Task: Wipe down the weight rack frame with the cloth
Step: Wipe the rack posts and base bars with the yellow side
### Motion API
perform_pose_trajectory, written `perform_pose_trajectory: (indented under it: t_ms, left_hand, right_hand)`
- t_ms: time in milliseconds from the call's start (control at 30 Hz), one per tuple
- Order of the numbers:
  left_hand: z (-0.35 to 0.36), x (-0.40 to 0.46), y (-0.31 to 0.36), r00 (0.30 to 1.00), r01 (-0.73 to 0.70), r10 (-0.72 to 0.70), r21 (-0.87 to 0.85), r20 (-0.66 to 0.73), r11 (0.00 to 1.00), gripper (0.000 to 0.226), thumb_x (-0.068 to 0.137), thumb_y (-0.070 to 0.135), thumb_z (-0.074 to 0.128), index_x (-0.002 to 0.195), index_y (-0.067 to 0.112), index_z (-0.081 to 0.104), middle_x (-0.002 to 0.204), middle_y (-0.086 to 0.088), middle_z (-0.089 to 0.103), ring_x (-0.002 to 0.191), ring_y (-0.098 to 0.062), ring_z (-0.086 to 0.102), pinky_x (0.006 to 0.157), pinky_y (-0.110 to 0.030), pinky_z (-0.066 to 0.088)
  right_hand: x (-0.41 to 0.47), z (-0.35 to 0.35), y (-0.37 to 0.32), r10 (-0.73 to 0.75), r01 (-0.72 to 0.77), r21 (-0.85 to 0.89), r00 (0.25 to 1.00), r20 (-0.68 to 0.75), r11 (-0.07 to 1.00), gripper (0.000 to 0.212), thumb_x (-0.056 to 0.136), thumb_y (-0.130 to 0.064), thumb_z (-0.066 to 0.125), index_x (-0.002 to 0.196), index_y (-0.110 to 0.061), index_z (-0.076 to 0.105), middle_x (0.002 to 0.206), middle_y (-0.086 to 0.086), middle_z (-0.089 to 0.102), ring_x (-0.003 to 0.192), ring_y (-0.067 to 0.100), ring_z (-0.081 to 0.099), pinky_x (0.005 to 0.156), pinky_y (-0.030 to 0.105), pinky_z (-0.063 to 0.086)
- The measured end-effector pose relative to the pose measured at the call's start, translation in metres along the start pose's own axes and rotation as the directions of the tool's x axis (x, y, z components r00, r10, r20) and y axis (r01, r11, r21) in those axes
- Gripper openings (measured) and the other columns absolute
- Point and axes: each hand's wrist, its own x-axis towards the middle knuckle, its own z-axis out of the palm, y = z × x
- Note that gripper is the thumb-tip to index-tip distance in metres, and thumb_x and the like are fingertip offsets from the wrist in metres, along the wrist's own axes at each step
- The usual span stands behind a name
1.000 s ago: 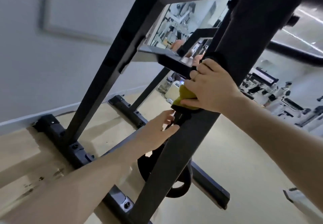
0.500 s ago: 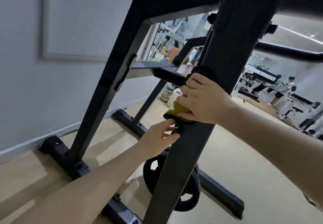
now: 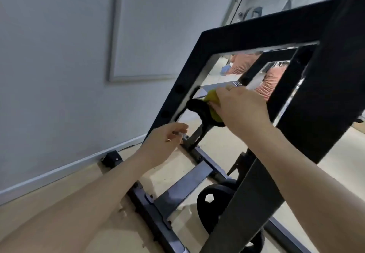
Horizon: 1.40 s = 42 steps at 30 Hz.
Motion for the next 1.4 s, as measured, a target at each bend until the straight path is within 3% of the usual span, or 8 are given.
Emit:
perform_pose_trajectory:
  t_ms: [300, 533, 667, 833, 967, 1100, 1267, 1400]
  left_hand:
    - [-0.105, 0.032, 0.099, 0.969, 0.226, -0.240, 0.181, 0.060, 0.957, 0.029, 0.095, 0.012, 0.049, 0.106, 0.037, 0.055, 0.108, 0.017, 0.062, 0.095, -0.012, 0.062, 0.082, -0.015, 0.045]
    - [-0.110, 0.099, 0.208, 0.958, 0.246, -0.271, 0.222, 0.091, 0.943, 0.041, 0.092, 0.000, 0.043, 0.072, 0.035, 0.051, 0.068, 0.020, 0.050, 0.067, -0.006, 0.046, 0.058, -0.012, 0.036]
    - [-0.129, 0.118, 0.221, 0.901, 0.358, -0.408, 0.281, 0.147, 0.891, 0.035, 0.097, 0.003, 0.036, 0.117, 0.021, 0.059, 0.100, 0.005, 0.063, 0.064, -0.003, 0.057, 0.053, -0.007, 0.039]
    - [-0.152, 0.166, 0.248, 0.865, 0.203, -0.377, 0.455, 0.332, 0.867, 0.041, 0.097, 0.008, 0.032, 0.132, 0.025, 0.046, 0.119, 0.008, 0.056, 0.084, -0.012, 0.060, 0.069, -0.013, 0.041]
    - [-0.151, 0.213, 0.257, 0.818, 0.040, -0.306, 0.482, 0.488, 0.875, 0.040, 0.097, 0.015, 0.041, 0.136, 0.025, 0.043, 0.126, 0.005, 0.057, 0.092, -0.012, 0.055, 0.084, -0.021, 0.036]
    - [-0.129, 0.245, 0.254, 0.690, -0.122, -0.240, 0.437, 0.683, 0.891, 0.045, 0.095, 0.019, 0.049, 0.139, 0.027, 0.040, 0.134, 0.005, 0.051, 0.106, -0.012, 0.053, 0.089, -0.020, 0.037]
    - [-0.091, 0.250, 0.235, 0.445, -0.340, -0.158, 0.329, 0.881, 0.881, 0.086, 0.084, 0.030, 0.068, 0.150, 0.020, 0.014, 0.144, -0.001, 0.042, 0.130, -0.018, 0.041, 0.106, -0.028, 0.032]
    - [-0.076, 0.248, 0.211, 0.415, -0.412, -0.111, 0.295, 0.903, 0.862, 0.076, 0.076, 0.035, 0.075, 0.139, 0.021, 0.036, 0.122, 0.000, 0.057, 0.110, -0.020, 0.056, 0.091, -0.033, 0.047]
  right_hand:
    - [0.029, -0.055, 0.013, 0.140, -0.418, 0.805, 0.907, 0.397, 0.422, 0.016, 0.096, -0.038, 0.046, 0.096, -0.024, 0.053, 0.083, -0.004, 0.061, 0.077, 0.014, 0.057, 0.068, 0.028, 0.048]
    - [0.058, -0.135, 0.013, 0.200, -0.555, 0.827, 0.804, 0.561, -0.088, 0.012, 0.097, -0.034, 0.047, 0.097, -0.023, 0.050, 0.090, -0.001, 0.058, 0.086, 0.012, 0.058, 0.075, 0.027, 0.048]
    - [0.080, -0.168, 0.043, 0.281, -0.523, 0.841, 0.794, 0.539, -0.138, 0.006, 0.100, -0.027, 0.040, 0.099, -0.024, 0.045, 0.082, -0.007, 0.054, 0.070, 0.002, 0.053, 0.062, 0.016, 0.044]
    - [0.111, -0.187, 0.066, 0.462, -0.425, 0.905, 0.806, 0.369, 0.018, 0.035, 0.098, -0.005, 0.039, 0.098, -0.039, 0.041, 0.100, -0.009, 0.052, 0.088, -0.005, 0.053, 0.077, 0.012, 0.046]
    - [0.113, -0.184, 0.072, 0.667, -0.411, 0.864, 0.734, 0.125, 0.291, 0.027, 0.089, -0.008, 0.050, 0.102, -0.028, 0.062, 0.117, -0.026, 0.051, 0.116, 0.018, 0.046, 0.101, 0.040, 0.039]
    - [0.091, -0.146, 0.063, 0.420, -0.445, 0.262, 0.896, 0.146, 0.857, 0.031, 0.079, -0.013, 0.071, 0.109, -0.013, 0.065, 0.128, 0.006, 0.059, 0.123, 0.030, 0.048, 0.105, 0.041, 0.025]
    - [0.097, -0.141, 0.050, 0.590, -0.649, 0.016, 0.701, 0.401, 0.761, 0.067, 0.088, -0.056, 0.032, 0.129, -0.009, 0.056, 0.137, 0.011, 0.053, 0.125, 0.031, 0.049, 0.110, 0.042, 0.026]
    - [0.099, -0.141, 0.051, 0.696, -0.734, -0.046, 0.619, 0.363, 0.677, 0.069, 0.079, -0.063, 0.055, 0.125, -0.011, 0.059, 0.134, 0.010, 0.055, 0.126, 0.030, 0.048, 0.104, 0.040, 0.037]
